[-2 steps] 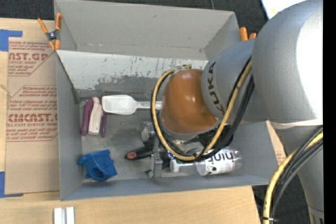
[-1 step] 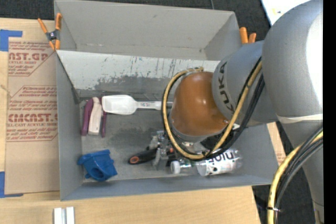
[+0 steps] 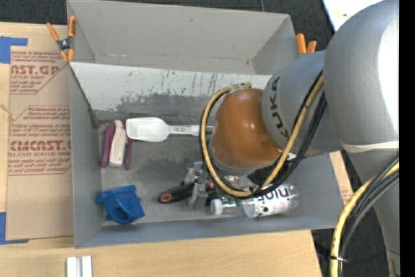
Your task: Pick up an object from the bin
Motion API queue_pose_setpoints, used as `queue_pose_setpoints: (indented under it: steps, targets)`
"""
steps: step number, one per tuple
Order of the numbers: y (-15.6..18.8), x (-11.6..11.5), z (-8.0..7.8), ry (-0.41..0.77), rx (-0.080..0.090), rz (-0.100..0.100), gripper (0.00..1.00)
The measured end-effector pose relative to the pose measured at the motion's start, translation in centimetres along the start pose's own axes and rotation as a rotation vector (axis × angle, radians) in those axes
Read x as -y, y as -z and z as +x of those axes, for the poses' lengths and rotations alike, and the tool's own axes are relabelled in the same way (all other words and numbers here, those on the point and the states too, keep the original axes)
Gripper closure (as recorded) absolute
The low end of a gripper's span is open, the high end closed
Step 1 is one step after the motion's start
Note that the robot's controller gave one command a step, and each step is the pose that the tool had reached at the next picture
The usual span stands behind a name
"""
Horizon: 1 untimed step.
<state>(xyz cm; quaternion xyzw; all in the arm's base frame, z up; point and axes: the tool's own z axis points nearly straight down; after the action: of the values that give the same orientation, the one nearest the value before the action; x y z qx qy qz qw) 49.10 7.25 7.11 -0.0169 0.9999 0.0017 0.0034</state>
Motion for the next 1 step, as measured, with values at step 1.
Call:
queue_pose_setpoints:
  steps: [1]
  targets:
    - [-0.02, 0.59, -0.02, -0.014, 0.002, -0.002, 1.00]
